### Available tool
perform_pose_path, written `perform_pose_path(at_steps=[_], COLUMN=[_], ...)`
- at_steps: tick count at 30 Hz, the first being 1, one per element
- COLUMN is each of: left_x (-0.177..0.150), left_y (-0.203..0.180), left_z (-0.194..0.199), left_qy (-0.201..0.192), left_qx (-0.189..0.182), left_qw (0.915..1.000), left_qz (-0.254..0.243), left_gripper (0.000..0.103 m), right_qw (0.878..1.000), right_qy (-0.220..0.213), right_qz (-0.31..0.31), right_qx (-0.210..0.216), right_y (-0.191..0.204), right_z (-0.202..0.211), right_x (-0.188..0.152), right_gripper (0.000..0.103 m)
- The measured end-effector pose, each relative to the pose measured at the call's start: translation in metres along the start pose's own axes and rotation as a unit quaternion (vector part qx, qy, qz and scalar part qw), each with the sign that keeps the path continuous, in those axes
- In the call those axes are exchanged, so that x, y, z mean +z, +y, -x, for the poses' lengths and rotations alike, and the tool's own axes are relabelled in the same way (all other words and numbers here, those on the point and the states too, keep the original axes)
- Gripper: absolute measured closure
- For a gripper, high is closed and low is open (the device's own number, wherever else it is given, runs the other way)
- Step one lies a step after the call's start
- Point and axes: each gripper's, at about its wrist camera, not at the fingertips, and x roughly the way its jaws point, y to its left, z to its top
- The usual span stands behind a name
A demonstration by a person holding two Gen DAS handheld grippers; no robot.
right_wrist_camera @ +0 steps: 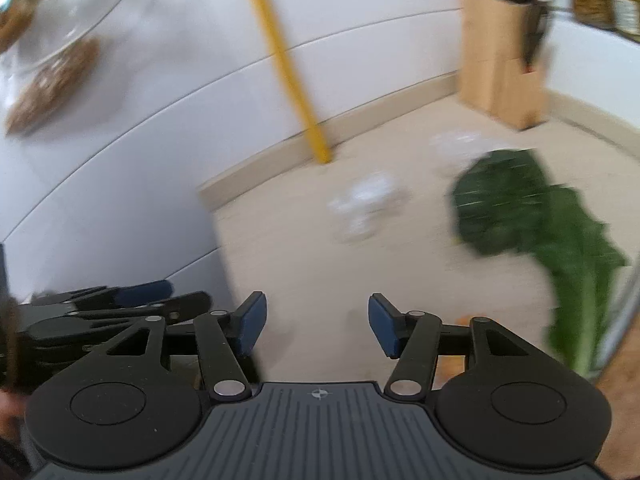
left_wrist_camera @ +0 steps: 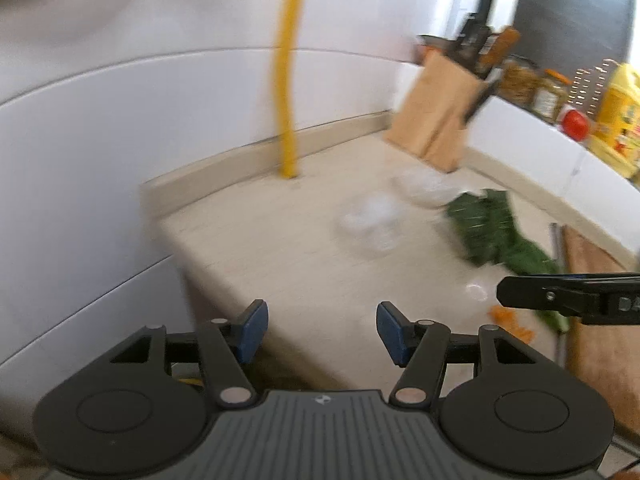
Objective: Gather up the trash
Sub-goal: 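Move both open grippers back toward the greens and carrot pieces on the counter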
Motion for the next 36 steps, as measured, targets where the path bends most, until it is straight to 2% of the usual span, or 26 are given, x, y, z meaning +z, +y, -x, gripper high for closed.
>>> perform_pose_path(at_steps=[6, 15, 22, 31, 36], left_x=[0.021, 0.016, 0.001, -0.004, -0.007], left_y=[-0.048, -0.122, -0.148, -0.163, -0.170], left_z=[-0.022, -0.056, -0.082, -0.100, -0.103], left_qy=[0.003, 0.044, 0.091, 0.111, 0.106], left_qx=[-0.050, -0.098, -0.093, -0.085, -0.077], left_qw=[0.9982, 0.9900, 0.9866, 0.9843, 0.9832], left_qz=[-0.035, -0.091, -0.099, -0.108, -0.127], left_gripper=[0.049, 0.048, 0.048, 0.048, 0.065], right_qw=[0.997, 0.995, 0.994, 0.995, 0.995], right_qy=[-0.021, -0.019, -0.007, 0.022, 0.025], right_qz=[-0.028, -0.055, -0.048, -0.052, -0.052], right_qx=[-0.062, -0.087, -0.094, -0.087, -0.082], right_y=[-0.052, -0.103, -0.130, -0.153, -0.158], right_z=[0.015, 0.012, -0.005, -0.026, -0.028], right_x=[0.005, 0.005, 0.009, 0.004, -0.002], right_gripper=[0.037, 0.037, 0.034, 0.034, 0.034])
